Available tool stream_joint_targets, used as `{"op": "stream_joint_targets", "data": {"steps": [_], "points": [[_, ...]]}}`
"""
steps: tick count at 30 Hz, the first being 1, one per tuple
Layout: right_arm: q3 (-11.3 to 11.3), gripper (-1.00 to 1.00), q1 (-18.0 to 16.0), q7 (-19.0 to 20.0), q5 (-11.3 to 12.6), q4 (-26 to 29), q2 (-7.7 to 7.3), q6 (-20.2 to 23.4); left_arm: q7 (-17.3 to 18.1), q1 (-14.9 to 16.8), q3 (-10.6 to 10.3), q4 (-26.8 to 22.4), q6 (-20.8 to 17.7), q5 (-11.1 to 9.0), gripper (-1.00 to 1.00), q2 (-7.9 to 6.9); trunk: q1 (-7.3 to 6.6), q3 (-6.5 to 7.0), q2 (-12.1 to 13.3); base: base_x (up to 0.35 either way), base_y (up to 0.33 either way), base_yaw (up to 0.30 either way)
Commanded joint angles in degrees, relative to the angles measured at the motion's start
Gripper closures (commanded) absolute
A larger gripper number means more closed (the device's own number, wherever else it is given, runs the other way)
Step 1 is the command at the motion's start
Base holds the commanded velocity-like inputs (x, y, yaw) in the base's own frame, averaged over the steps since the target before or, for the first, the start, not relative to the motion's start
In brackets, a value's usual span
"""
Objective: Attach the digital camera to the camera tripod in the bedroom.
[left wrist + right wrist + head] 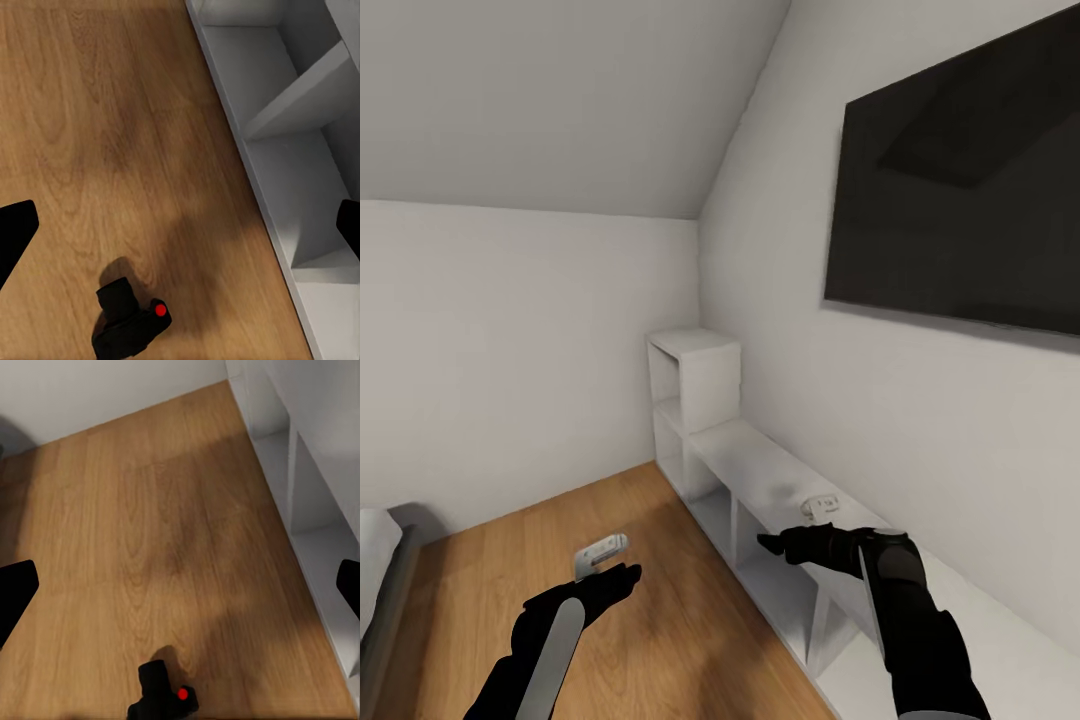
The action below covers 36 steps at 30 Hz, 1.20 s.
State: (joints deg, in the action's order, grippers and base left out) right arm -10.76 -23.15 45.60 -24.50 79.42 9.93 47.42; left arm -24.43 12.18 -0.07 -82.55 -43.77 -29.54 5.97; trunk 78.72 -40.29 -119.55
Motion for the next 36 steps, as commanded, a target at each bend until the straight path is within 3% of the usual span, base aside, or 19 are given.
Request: {"op": "stream_joint_targets", "data": {"steps": [1, 9, 13, 36], "points": [[-0.17, -1.0, -0.06, 0.47, -0.5, -0.32, 0.07, -0.13, -0.53, 0.04, -0.01, -0.06, -0.12, -0.6, -1.0, 0.01, -0.01, -0.06, -0.03, 0.0, 0.0, 0.003], [-0.38, -1.0, -0.06, 0.03, -0.26, -3.44, 0.07, -7.0, -0.53, 0.04, -0.02, -0.12, -0.09, -0.6, -1.0, 0.09, -0.01, -0.06, -0.03, 0.0, 0.0, 0.001], [-0.46, -1.0, -0.06, 0.02, -0.22, -3.7, 0.07, -8.1, -0.53, 0.04, -0.02, -0.16, -0.14, -0.6, -1.0, 0.1, -0.01, -0.06, -0.03, 0.0, 0.0, 0.0], [-0.45, -1.0, -0.06, 0.1, 0.02, -5.09, 0.07, -8.99, -0.53, 0.04, -0.02, -0.16, 0.03, -0.53, -1.0, 0.1, 5.04, -4.19, -9.26, 0.0, 0.0, 0.0]]}}
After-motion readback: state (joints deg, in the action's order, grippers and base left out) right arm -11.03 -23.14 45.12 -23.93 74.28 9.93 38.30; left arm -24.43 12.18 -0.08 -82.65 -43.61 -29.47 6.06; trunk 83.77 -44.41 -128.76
